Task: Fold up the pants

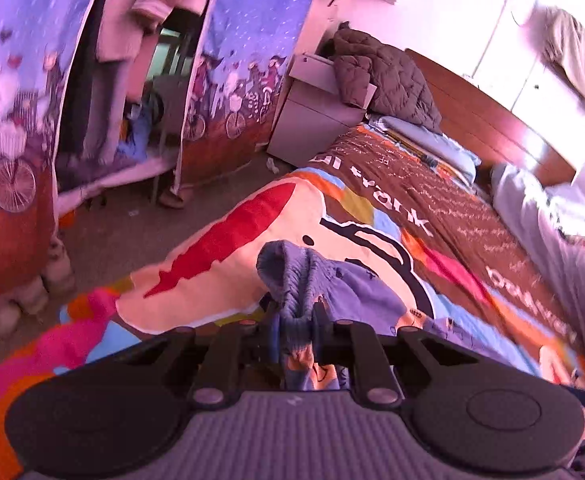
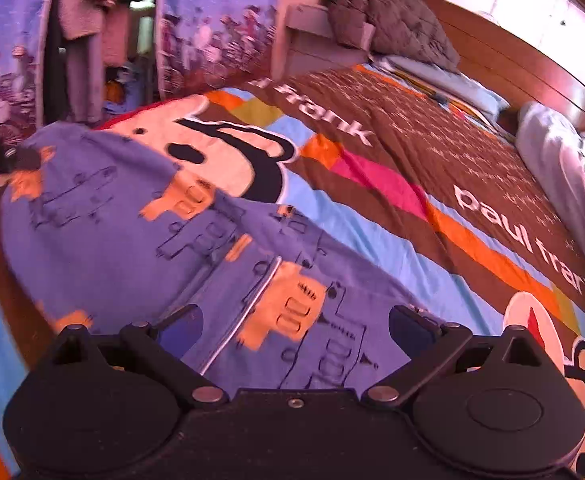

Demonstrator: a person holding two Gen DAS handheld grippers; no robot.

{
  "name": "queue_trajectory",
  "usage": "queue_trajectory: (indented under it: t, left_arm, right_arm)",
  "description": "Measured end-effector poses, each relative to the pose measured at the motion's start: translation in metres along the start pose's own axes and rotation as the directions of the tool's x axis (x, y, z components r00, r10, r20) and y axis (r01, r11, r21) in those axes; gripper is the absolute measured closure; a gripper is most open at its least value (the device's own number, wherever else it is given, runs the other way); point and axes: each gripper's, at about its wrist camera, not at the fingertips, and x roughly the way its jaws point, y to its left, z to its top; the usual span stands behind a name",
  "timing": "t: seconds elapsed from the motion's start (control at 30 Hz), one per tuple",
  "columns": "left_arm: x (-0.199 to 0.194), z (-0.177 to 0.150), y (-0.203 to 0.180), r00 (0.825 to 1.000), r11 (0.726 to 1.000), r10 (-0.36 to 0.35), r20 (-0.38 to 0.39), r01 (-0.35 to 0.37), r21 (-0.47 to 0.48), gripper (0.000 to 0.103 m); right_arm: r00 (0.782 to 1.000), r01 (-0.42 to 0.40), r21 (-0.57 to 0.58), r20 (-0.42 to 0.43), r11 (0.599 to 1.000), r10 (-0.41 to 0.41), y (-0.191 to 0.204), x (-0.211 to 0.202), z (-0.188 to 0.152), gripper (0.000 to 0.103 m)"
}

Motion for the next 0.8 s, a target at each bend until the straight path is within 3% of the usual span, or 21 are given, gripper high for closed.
queue_trajectory:
  t: [0.13, 0.33, 0.6, 0.8]
  left_arm:
    - [-0.004, 0.006, -0.021, 0.998, 0.997, 0.061, 0.004, -0.061, 0.044, 0.088]
    - [-0.020, 0.011, -0.074, 0.992, 0.964, 0.121, 0.039, -0.127, 0.235, 0.088]
    - [-0.042, 0.021, -0.157, 0.995, 0.931, 0.091, 0.035, -0.097, 0.351, 0.088]
    - [-0.047, -0.003, -0.238, 0.999, 0.879, 0.029, 0.034, -0.042, 0.475, 0.088]
  right_arm:
    - [0.996, -0.028, -0.036, 0.082, 0.999, 0.031, -0.016, -0.028, -0.014, 0.004]
    - [0.987, -0.078, 0.051, 0.144, 0.996, 0.070, -0.052, -0.052, -0.034, 0.003]
    - [0.979, -0.149, 0.230, 0.174, 0.962, 0.109, -0.095, -0.049, -0.068, 0.003]
    - [0.974, -0.161, 0.326, 0.205, 0.931, 0.096, -0.149, -0.059, -0.075, 0.003]
